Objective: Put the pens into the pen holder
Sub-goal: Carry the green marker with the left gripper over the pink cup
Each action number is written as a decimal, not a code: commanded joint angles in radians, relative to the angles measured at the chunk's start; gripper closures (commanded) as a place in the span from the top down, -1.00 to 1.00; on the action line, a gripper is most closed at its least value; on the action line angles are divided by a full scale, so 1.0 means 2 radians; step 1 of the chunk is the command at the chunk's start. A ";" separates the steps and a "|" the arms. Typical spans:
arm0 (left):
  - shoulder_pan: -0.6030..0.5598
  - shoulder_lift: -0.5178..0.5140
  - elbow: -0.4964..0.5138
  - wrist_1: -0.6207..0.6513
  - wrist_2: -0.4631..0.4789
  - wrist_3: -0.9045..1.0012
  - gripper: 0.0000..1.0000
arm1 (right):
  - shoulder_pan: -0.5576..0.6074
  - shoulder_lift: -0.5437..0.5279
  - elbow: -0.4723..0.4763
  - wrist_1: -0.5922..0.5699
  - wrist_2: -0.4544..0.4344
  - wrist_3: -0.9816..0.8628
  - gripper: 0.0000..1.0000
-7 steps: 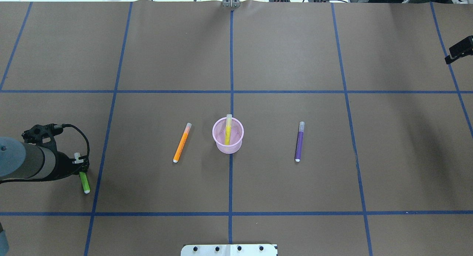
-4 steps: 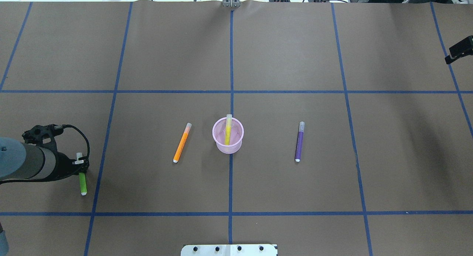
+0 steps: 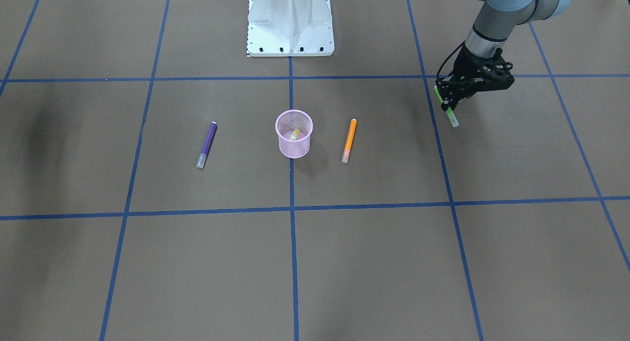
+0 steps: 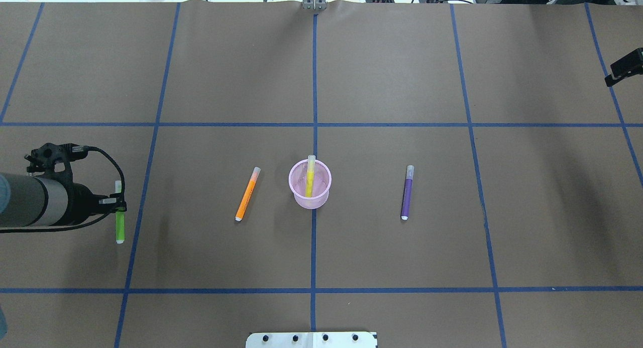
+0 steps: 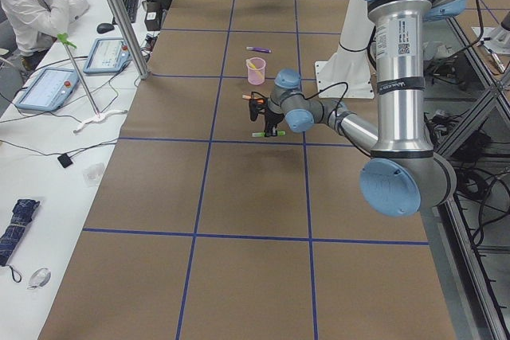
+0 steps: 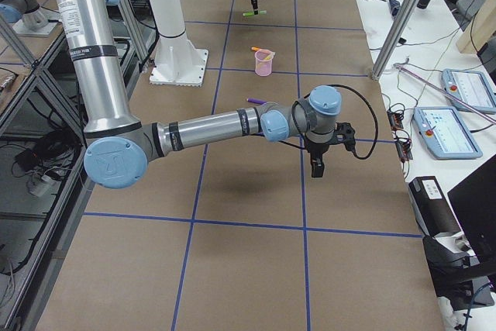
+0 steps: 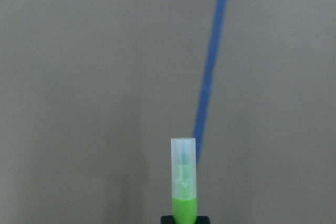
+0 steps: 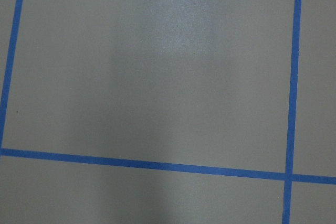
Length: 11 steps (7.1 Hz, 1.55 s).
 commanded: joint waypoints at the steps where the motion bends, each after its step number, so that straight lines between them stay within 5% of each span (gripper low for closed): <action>1: -0.010 -0.142 0.004 0.000 0.073 0.075 -1.00 | 0.000 0.013 0.016 0.000 0.002 0.000 0.99; 3: 0.014 -0.248 0.027 -0.003 0.079 0.088 -1.00 | 0.000 0.022 0.041 0.001 0.001 0.001 0.99; 5: 0.066 -0.311 0.060 -0.038 0.158 0.207 -1.00 | 0.000 0.026 0.061 0.001 -0.001 0.004 0.99; 9: 0.070 -0.334 0.264 -0.368 0.172 0.328 -1.00 | -0.001 0.038 0.060 0.000 -0.001 0.004 0.98; 11: 0.075 -0.328 0.296 -0.425 0.172 0.342 -1.00 | -0.001 0.037 0.060 0.000 -0.001 0.004 0.99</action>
